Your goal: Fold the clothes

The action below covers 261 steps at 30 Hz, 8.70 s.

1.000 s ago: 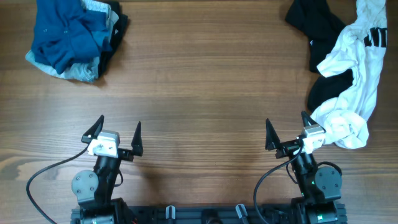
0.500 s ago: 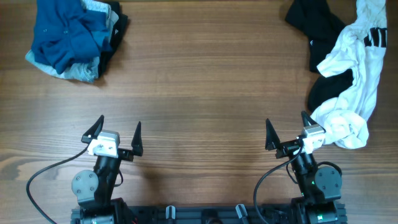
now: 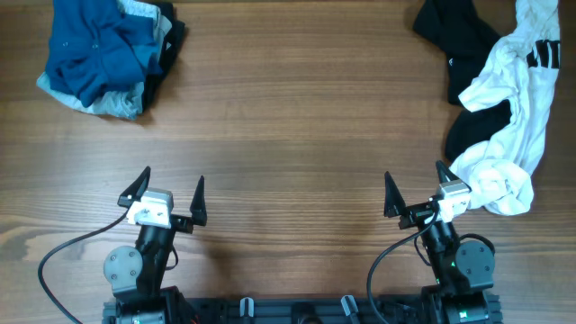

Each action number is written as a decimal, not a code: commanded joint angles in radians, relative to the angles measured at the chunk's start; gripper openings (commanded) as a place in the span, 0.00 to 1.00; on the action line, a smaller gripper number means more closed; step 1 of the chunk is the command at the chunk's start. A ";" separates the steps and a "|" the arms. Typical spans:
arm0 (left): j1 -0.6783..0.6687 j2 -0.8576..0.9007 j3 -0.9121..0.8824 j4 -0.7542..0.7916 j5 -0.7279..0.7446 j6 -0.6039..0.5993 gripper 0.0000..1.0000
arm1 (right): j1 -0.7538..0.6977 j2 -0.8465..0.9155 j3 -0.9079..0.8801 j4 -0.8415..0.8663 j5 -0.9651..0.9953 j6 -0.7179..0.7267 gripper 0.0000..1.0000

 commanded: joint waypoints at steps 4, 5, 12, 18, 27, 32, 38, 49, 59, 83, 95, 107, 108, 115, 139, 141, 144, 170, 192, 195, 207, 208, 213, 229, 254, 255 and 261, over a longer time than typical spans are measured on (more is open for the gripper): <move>-0.005 -0.007 -0.006 0.000 0.001 -0.010 1.00 | 0.002 0.003 -0.001 0.003 0.014 -0.012 1.00; -0.005 -0.007 -0.006 0.000 0.001 -0.010 1.00 | 0.002 0.003 -0.001 0.003 0.014 -0.012 1.00; -0.005 -0.007 -0.006 0.000 0.001 -0.010 1.00 | 0.001 0.003 -0.001 0.003 0.046 -0.031 1.00; -0.005 -0.007 -0.006 0.000 0.002 -0.010 1.00 | 0.002 0.003 -0.001 0.027 0.043 -0.038 1.00; -0.005 -0.007 -0.006 0.011 0.032 -0.011 1.00 | 0.001 0.003 0.008 0.192 0.026 -0.041 1.00; -0.005 -0.007 0.012 0.074 0.050 -0.097 1.00 | 0.001 0.005 0.065 0.229 0.029 -0.041 1.00; -0.005 0.008 0.111 0.048 0.049 -0.091 1.00 | 0.001 0.040 0.169 0.226 0.035 -0.093 1.00; -0.005 0.256 0.308 -0.020 0.050 -0.052 1.00 | 0.001 0.357 0.528 0.056 0.073 -0.092 1.00; -0.005 0.664 0.602 -0.186 0.042 -0.031 1.00 | 0.001 0.776 0.916 -0.271 0.062 -0.093 1.00; -0.005 1.225 0.958 -0.542 0.058 -0.010 1.00 | -0.034 1.441 1.223 -0.582 -0.106 -0.040 1.00; -0.005 1.241 0.958 -0.523 0.128 -0.010 1.00 | -0.367 1.444 1.221 -0.772 0.055 0.234 1.00; -0.005 1.243 0.958 -0.520 0.128 -0.010 1.00 | -0.640 1.493 1.095 -0.861 0.056 0.339 0.99; -0.005 1.243 0.958 -0.520 0.128 -0.010 1.00 | -0.640 1.498 1.077 -0.849 0.055 0.339 1.00; -0.005 1.243 0.958 -0.520 0.128 -0.010 1.00 | -0.638 1.551 0.981 -0.739 0.018 0.351 0.98; -0.006 1.243 0.957 -0.558 0.136 -0.014 0.95 | -0.500 1.622 0.894 -0.563 0.011 0.211 0.05; -0.006 1.243 0.957 -0.558 0.136 -0.014 0.93 | -0.500 1.622 0.895 -0.559 0.020 0.200 0.04; -0.006 1.243 0.957 -0.557 0.136 -0.014 0.90 | -0.500 1.622 0.896 -0.560 0.024 0.200 0.04; -0.006 1.243 0.958 -0.461 0.136 -0.094 0.82 | -0.362 1.313 1.023 -0.603 -0.420 0.148 0.04; -0.006 1.243 0.958 -0.365 0.037 -0.153 0.94 | 0.498 1.358 1.068 -0.264 -0.271 0.405 0.04; -0.002 1.243 0.958 -0.358 0.006 -0.153 0.94 | 0.589 1.394 1.071 -0.217 -0.271 0.409 0.04; 0.095 1.243 0.958 -0.359 -0.010 -0.153 0.95 | 0.644 1.465 1.192 -0.292 -0.187 0.352 0.61; 0.094 1.243 0.958 -0.359 -0.008 -0.153 0.97 | 0.622 1.465 1.207 -0.321 -0.159 0.352 0.83; 0.074 1.243 0.958 -0.380 0.039 -0.153 0.96 | 0.428 1.453 1.258 -0.516 -0.068 0.353 1.00; -0.349 1.407 0.957 -0.374 0.068 -0.137 0.98 | -0.076 1.479 1.259 -0.853 0.014 0.250 1.00; -0.941 1.591 0.958 -0.492 -0.307 -0.005 0.66 | -0.232 1.683 1.212 -0.774 0.010 0.252 1.00; -0.946 1.603 0.958 -0.493 -0.307 -0.005 0.65 | -0.232 1.683 1.212 -0.774 0.010 0.252 1.00; -0.960 1.669 0.958 -0.481 -0.396 -0.005 0.61 | -0.232 1.683 1.212 -0.766 0.009 0.253 1.00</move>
